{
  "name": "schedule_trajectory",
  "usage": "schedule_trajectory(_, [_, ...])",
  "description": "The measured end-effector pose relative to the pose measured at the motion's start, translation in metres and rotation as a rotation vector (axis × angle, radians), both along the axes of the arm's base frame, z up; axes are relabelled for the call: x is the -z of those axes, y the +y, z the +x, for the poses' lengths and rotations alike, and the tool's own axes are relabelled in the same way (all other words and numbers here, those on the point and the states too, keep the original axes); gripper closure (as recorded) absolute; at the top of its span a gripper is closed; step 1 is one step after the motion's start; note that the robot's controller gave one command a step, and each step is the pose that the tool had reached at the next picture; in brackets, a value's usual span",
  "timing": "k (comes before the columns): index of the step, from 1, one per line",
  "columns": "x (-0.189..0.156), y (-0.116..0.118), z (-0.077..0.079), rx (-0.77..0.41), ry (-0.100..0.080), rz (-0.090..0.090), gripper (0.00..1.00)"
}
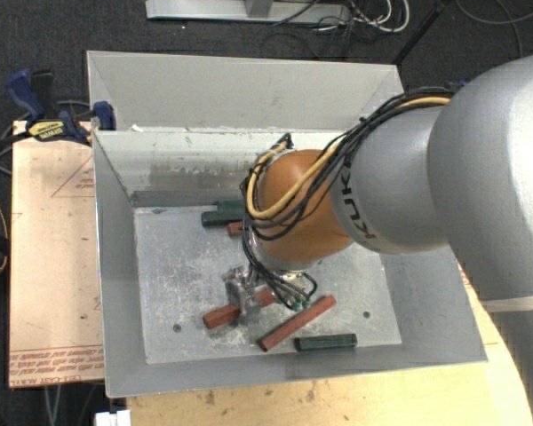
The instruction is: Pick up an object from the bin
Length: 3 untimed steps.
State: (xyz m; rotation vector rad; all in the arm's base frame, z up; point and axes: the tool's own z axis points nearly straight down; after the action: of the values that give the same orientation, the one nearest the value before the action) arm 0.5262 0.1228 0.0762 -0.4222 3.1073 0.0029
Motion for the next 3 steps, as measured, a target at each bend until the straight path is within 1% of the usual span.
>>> schedule_trajectory(1, [-0.011,0.000,-0.001,0.000,0.003,-0.001,1.00])
schedule_trajectory(3, [-0.024,0.000,0.000,0.001,0.002,-0.001,1.00])
